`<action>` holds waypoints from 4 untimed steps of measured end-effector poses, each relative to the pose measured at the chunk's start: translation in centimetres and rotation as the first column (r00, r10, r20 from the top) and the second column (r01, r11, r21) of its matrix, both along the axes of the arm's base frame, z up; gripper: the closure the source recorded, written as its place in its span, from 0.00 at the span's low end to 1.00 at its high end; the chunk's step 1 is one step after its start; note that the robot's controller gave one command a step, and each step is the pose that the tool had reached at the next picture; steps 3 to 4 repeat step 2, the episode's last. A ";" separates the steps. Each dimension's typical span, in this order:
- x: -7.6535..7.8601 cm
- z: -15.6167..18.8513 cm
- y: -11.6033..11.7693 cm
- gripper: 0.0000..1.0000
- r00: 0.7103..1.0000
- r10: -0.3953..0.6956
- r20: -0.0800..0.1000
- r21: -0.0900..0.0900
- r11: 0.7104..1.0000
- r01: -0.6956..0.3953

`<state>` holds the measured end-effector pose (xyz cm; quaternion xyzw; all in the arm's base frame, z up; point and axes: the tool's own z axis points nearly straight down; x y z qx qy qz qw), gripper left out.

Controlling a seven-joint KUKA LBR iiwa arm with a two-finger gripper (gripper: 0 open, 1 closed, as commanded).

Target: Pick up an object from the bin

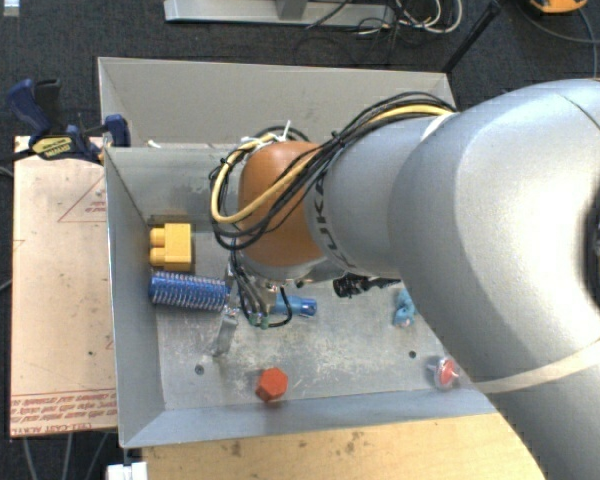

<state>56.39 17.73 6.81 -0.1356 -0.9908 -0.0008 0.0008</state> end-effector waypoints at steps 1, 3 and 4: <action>0.0 0.0 -0.1 1.00 1.000 -0.001 0.000 0.000 1.000 0.001; 0.1 4.6 0.0 1.00 1.000 0.000 0.005 0.000 1.000 0.000; 0.1 4.6 0.0 1.00 1.000 0.000 0.005 0.000 1.000 0.000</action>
Offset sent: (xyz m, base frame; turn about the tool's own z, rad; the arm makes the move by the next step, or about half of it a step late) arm 0.0000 0.0000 0.0000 0.0000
